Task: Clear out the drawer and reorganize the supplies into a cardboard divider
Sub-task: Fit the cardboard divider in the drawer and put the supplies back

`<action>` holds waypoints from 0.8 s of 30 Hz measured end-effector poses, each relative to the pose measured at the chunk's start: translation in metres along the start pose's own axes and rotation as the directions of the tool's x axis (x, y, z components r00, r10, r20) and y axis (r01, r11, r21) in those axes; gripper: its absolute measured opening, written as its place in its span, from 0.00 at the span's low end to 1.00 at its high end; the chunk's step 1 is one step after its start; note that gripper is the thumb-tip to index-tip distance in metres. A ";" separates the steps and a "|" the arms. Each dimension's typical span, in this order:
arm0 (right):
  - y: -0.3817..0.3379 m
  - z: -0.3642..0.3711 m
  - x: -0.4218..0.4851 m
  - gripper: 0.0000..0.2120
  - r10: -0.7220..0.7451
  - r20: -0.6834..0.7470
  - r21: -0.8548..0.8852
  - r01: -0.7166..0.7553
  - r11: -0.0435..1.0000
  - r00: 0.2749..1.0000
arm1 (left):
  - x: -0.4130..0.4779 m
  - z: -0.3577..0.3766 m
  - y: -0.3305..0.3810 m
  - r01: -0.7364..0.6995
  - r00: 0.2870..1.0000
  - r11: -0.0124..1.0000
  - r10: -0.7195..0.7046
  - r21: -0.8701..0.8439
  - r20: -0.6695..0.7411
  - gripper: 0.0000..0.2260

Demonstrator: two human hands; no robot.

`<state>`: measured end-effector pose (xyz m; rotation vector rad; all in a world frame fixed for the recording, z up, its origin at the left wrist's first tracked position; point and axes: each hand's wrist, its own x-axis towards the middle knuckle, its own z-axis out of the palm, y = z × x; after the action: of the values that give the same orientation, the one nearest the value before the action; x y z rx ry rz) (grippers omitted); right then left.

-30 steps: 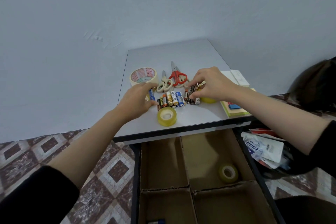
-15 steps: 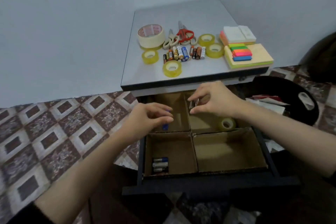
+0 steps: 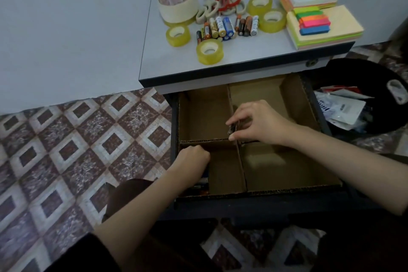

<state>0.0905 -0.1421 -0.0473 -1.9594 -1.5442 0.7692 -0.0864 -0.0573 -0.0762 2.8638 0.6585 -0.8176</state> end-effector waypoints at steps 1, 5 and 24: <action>0.001 0.001 0.002 0.19 0.001 0.004 0.009 -0.001 1.000 1.000 | 0.003 0.002 -0.001 0.001 1.000 1.000 -0.001 0.031 -0.006 0.14; 0.005 0.002 0.007 0.18 0.011 0.010 0.035 -0.011 0.999 1.000 | 0.008 0.008 -0.005 -0.004 1.000 0.992 0.004 0.127 0.002 0.13; -0.037 0.007 -0.002 0.16 -0.124 0.344 -0.033 0.144 0.989 0.931 | -0.010 -0.012 -0.072 -0.018 0.674 0.791 -0.442 -0.612 -0.591 0.09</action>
<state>0.0603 -0.1356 -0.0261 -1.8050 -1.8984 1.0597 -0.1194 0.0061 -0.0587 2.4364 1.1129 0.5243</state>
